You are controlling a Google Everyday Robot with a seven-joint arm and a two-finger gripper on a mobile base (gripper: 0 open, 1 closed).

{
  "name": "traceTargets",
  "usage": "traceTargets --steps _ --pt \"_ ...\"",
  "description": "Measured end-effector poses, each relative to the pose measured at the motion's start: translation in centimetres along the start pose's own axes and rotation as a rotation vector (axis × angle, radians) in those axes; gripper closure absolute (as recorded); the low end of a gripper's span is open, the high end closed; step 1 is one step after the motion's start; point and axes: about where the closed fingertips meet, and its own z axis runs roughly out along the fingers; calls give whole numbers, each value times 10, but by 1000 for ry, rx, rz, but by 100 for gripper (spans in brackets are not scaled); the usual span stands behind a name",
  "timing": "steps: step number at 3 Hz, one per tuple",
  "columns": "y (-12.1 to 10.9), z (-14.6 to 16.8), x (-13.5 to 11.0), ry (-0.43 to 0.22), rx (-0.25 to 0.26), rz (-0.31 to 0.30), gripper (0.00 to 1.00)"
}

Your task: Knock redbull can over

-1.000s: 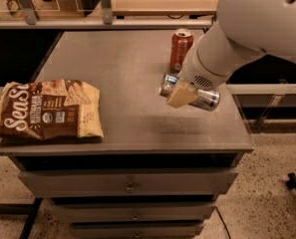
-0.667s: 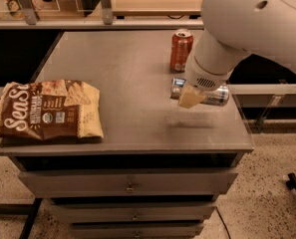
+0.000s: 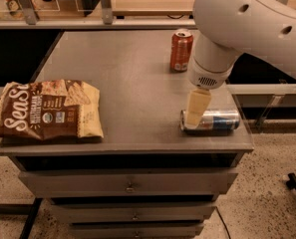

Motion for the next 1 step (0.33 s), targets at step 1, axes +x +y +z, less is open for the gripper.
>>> traceTargets --steps 1 --pt "0 0 0 0 0 0 0"
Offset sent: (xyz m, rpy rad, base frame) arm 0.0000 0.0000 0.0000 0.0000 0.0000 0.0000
